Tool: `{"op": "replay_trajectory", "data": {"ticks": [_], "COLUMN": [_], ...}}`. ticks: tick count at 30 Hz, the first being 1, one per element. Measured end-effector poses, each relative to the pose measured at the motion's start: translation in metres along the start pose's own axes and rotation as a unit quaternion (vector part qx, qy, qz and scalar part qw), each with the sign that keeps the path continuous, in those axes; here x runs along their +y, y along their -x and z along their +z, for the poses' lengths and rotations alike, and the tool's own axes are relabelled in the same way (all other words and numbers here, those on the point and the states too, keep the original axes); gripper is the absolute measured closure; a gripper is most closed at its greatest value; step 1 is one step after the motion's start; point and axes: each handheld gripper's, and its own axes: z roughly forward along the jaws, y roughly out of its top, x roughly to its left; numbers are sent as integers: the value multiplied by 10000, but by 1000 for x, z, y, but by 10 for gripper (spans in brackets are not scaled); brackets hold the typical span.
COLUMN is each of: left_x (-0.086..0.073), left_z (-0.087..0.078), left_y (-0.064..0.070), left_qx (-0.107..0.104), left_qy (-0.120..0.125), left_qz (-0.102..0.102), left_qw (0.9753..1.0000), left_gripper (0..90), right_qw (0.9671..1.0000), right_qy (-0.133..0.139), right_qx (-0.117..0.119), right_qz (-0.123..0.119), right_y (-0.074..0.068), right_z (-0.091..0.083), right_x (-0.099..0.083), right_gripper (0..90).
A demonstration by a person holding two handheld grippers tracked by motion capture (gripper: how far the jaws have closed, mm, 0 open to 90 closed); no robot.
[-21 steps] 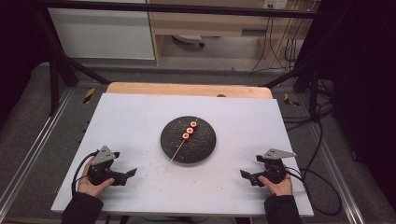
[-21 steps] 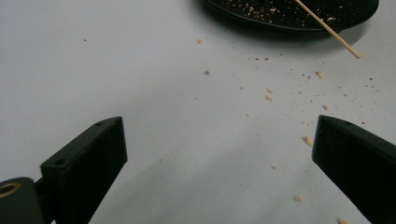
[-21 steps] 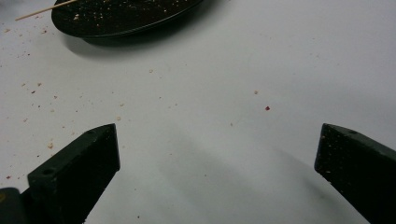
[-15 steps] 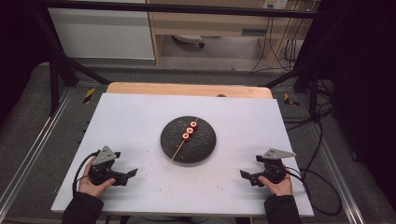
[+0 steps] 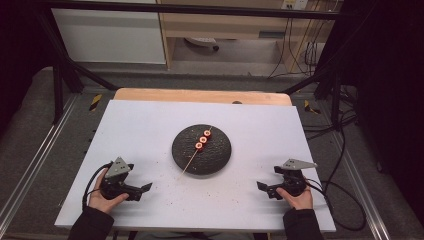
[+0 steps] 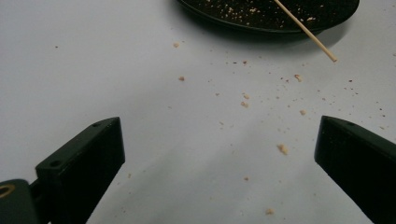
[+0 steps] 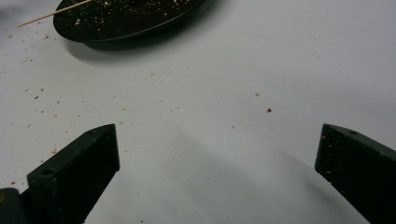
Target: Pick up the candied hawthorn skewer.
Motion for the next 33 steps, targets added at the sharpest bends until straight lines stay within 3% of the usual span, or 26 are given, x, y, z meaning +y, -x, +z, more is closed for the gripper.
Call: {"op": "replay_trajectory", "data": {"ticks": [11, 19, 33], "left_x": [10, 22, 55], "left_z": [1, 4, 17], "left_y": [5, 10, 26], "left_qx": [-20, 78, 176], "left_qy": [35, -42, -89], "left_qz": [-16, -49, -15], "left_qw": [10000, 9999, 9998], "left_gripper": [9, 16, 26], "right_qw": [10000, 10000, 9999], "right_qy": [-48, -51, -104], "right_qx": [-22, -35, -55], "right_qz": [-6, -18, -19], "right_y": [0, 0, -2], "right_z": [0, 0, 1], "right_x": [0, 0, 2], "right_gripper": [8, 8, 8]}}
